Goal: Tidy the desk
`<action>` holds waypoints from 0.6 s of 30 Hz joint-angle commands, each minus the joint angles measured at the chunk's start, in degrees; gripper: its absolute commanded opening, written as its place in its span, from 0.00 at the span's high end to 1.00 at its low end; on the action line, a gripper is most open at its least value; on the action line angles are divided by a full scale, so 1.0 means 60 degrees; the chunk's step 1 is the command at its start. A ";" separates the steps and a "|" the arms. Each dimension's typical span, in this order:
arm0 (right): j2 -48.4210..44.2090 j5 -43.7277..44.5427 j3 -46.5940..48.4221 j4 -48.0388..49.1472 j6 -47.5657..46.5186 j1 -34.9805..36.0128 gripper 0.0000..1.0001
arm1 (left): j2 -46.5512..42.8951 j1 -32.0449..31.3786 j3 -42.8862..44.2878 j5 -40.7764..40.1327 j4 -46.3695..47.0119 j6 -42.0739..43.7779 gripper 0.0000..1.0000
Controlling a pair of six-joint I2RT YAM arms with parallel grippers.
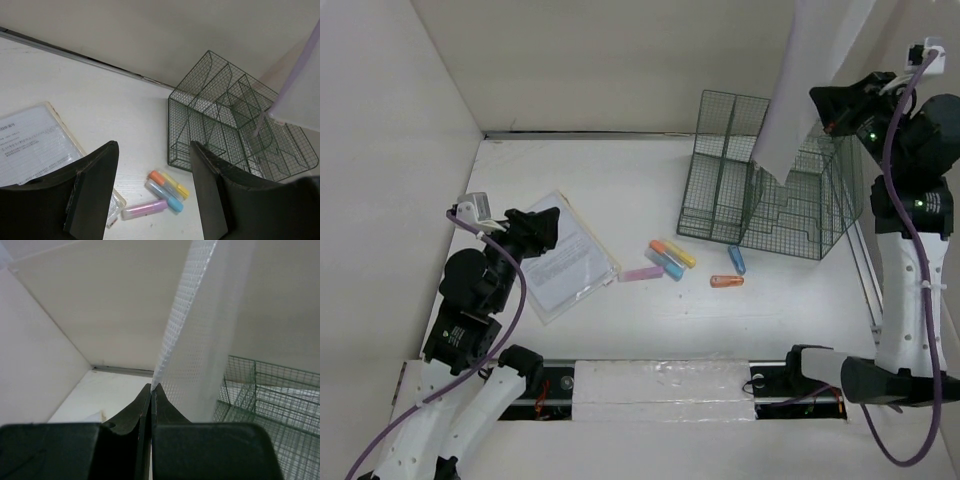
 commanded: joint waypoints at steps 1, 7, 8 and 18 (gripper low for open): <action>-0.0223 -0.2293 0.0344 -0.0294 0.0510 -0.0940 1.00 | -0.0148 -0.0051 0.0089 -0.0170 0.0380 0.0051 0.45; -0.0485 -0.4709 -0.0122 0.0081 0.1007 -0.2230 1.00 | -0.0266 -0.0051 0.0074 -0.0214 0.0380 0.0022 0.45; -0.0631 -0.4961 -0.0269 0.0245 0.1139 -0.2333 1.00 | -0.0251 -0.0051 0.0060 -0.0214 0.0366 0.0022 0.45; -0.0077 -0.6048 -0.2744 0.1110 0.1710 -0.4104 1.00 | -0.0266 -0.0051 0.0031 -0.0170 0.0337 -0.0007 0.45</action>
